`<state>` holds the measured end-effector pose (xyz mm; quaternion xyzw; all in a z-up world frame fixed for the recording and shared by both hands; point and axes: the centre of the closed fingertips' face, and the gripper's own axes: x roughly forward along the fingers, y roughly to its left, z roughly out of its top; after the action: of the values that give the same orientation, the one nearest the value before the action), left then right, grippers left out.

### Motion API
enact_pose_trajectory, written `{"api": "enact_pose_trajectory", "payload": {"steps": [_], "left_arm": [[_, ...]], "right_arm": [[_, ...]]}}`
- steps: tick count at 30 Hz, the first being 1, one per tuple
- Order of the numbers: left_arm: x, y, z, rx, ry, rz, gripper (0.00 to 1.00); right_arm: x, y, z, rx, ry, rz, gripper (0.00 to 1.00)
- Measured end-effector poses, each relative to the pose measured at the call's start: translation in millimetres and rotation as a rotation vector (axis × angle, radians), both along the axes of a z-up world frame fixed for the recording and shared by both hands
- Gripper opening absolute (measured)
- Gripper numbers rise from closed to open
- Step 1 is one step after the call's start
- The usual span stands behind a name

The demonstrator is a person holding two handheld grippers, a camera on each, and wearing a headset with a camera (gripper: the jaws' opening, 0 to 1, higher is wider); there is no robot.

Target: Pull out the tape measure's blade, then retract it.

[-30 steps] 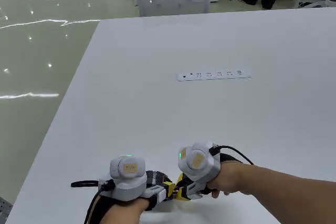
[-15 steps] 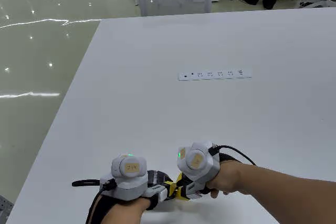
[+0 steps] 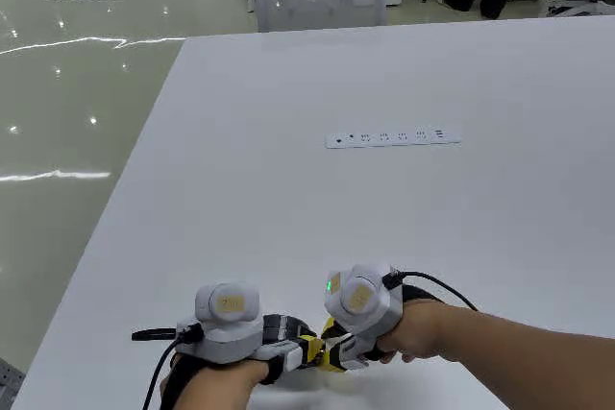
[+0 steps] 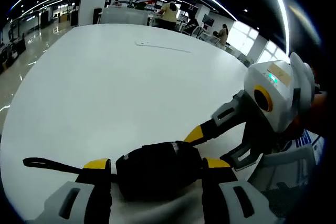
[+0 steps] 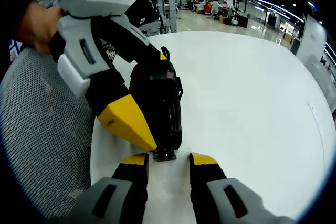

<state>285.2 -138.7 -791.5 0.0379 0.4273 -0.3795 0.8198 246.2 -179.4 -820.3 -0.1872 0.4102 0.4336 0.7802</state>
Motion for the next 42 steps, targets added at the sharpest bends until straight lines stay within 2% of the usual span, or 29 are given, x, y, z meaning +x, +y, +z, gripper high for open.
{"api": "enact_pose_trajectory", "payload": {"steps": [2,3,4,5,7,8,9,10,11,13,14,18,21,23,24,26,28,32,35,37,39,41,42], "left_arm": [[-0.7,-4.0,4.4,-0.044,-0.003,-0.041,0.75],[-2.4,-4.1,4.9,-0.049,0.006,-0.058,0.79],[-3.3,-4.7,6.2,-0.056,0.003,-0.086,0.82],[-1.8,-5.9,10.5,-0.070,-0.030,-0.121,0.86],[0.7,-2.7,14.3,-0.055,-0.083,-0.163,1.00],[-2.1,-0.6,15.7,-0.049,-0.090,-0.197,1.00],[-1.4,-1.2,19.3,-0.058,-0.117,-0.218,1.00],[-2.5,2.8,21.7,-0.035,-0.153,-0.260,1.00],[-3.4,2.4,24.0,-0.047,-0.169,-0.281,1.00],[-2.2,7.8,25.7,-0.065,-0.162,-0.273,1.00],[-0.9,8.9,28.7,-0.088,-0.173,-0.281,1.00],[1.7,17.5,35.2,-0.111,-0.197,-0.293,1.00],[3.3,25.9,37.9,-0.111,-0.198,-0.297,1.00],[5.7,32.9,40.1,-0.097,-0.220,-0.312,1.00],[4.1,36.6,43.1,-0.096,-0.213,-0.311,1.00],[4.3,41.3,47.7,-0.101,-0.210,-0.297,1.00],[7.7,47.3,53.4,-0.122,-0.235,-0.289,1.00],[6.5,57.3,59.4,-0.135,-0.239,-0.278,1.00],[-1.9,60.4,60.8,-0.134,-0.231,-0.299,1.00],[-6.4,63.7,56.6,-0.105,-0.233,-0.315,1.00],[-7.6,66.6,56.2,-0.107,-0.237,-0.320,1.00],[-6.6,70.7,57.3,-0.123,-0.228,-0.299,1.00],[-5.1,74.2,57.1,-0.115,-0.229,-0.287,1.00]], "right_arm": [[-3.0,-5.2,1.8,0.003,0.001,-0.007,0.30],[-3.7,-7.9,2.8,0.004,-0.002,-0.013,0.30],[-4.6,-10.8,4.4,0.006,-0.007,-0.020,0.31],[-6.4,-14.5,7.1,0.012,-0.009,-0.033,0.32],[-8.9,-22.1,10.5,0.018,-0.013,-0.058,0.36],[-9.4,-25.1,12.9,0.025,-0.018,-0.074,0.39],[-10.4,-27.4,15.7,0.039,-0.019,-0.097,0.43],[-12.6,-31.1,19.2,0.056,-0.021,-0.116,0.46],[-14.3,-34.5,21.7,0.060,-0.028,-0.123,0.48],[-18.7,-43.5,29.1,0.063,-0.054,-0.139,0.50],[-22.2,-49.8,33.7,0.066,-0.065,-0.147,0.51],[-33.9,-71.7,47.4,0.064,-0.100,-0.179,0.54],[-43.8,-91.3,55.1,0.061,-0.122,-0.215,0.57],[-52.2,-104.7,59.5,0.060,-0.134,-0.241,0.58],[-57.5,-113.1,62.0,0.059,-0.141,-0.257,0.59],[-64.9,-123.6,65.6,0.066,-0.150,-0.284,0.60],[-73.2,-136.1,68.8,0.074,-0.161,-0.318,0.62],[-87.6,-159.6,72.9,0.070,-0.176,-0.363,0.66],[-99.4,-170.9,73.5,0.077,-0.175,-0.386,0.67],[-107.3,-176.9,74.5,0.071,-0.181,-0.385,0.71],[-112.5,-182.0,76.4,0.075,-0.185,-0.397,0.74],[-118.2,-188.5,80.2,0.083,-0.201,-0.419,0.78],[-122.1,-193.4,80.3,0.080,-0.205,-0.426,0.80]]}}
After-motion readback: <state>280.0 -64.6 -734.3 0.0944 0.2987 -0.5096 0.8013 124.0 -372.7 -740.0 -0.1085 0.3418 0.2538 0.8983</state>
